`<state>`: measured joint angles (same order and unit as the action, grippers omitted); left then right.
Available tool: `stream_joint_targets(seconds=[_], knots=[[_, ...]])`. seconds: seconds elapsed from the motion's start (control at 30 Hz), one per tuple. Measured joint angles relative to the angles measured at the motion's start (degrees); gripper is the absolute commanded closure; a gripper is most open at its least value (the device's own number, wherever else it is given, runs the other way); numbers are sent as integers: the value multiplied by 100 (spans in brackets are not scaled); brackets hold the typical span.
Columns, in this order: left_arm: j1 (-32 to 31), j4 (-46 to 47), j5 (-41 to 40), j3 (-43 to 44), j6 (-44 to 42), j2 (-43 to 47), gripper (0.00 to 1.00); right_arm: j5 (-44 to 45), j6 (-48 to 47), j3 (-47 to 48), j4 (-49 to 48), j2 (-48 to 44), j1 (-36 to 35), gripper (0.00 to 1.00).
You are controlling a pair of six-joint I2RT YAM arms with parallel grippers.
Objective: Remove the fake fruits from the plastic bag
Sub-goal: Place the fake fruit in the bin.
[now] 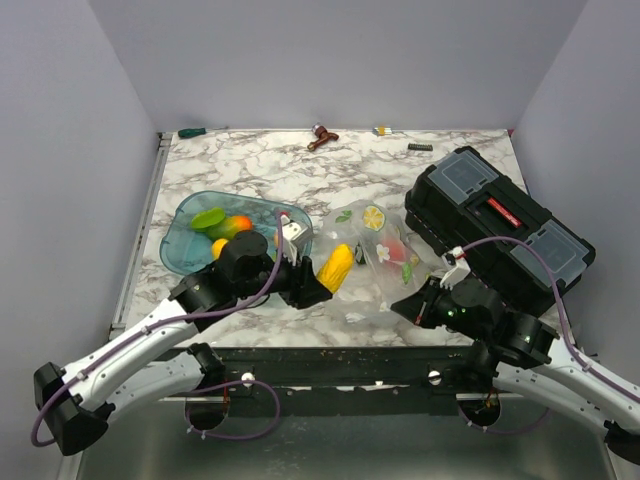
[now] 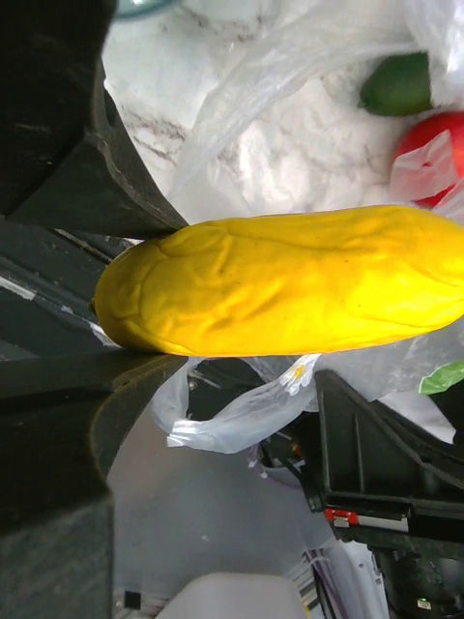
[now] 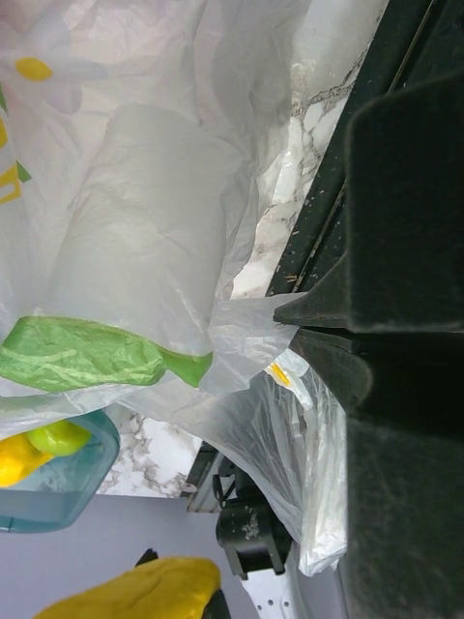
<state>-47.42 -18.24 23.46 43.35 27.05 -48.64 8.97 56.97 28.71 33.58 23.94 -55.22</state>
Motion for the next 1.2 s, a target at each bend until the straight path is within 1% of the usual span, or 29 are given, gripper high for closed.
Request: stream_joint_targets(seconds=[0.03,0.1,0.23,0.27,0.4,0.5,0.67,0.7,0.9,1.07,1.17,1.2], knots=[[13,-76,-79,15,-55,92,100,0,2,0,0,2,0,99],[44,-214,-374,39,-136,260,100,0,0,0,0,7,0,99],[234,-785,-1676,286,-39,531,100,4,0,2,0,33,0,99],[385,-951,-2079,387,20,542,100,4,0,4,0,42,0,99],[1014,-1384,-3171,713,15,481,100,4,0,4,-2,44,0,99],[1224,-1648,-3613,914,-157,240,100,4,-2,15,9,44,0,99],[1449,-2107,-4516,1582,-702,-1095,100,2,0,85,44,28,0,99],[1478,-2168,-4712,1663,-837,-1464,100,4,0,98,46,22,0,99],[1510,-2625,-5460,2015,-1239,-2990,100,0,0,157,101,15,0,99],[1600,-2839,-5552,2190,-1294,-3770,100,2,2,227,170,15,0,99],[1685,-2924,-5396,2190,-1311,-3967,99,2,2,227,197,15,0,99],[1709,-2944,-5320,2190,-1314,-3985,97,2,4,227,197,15,0,99]])
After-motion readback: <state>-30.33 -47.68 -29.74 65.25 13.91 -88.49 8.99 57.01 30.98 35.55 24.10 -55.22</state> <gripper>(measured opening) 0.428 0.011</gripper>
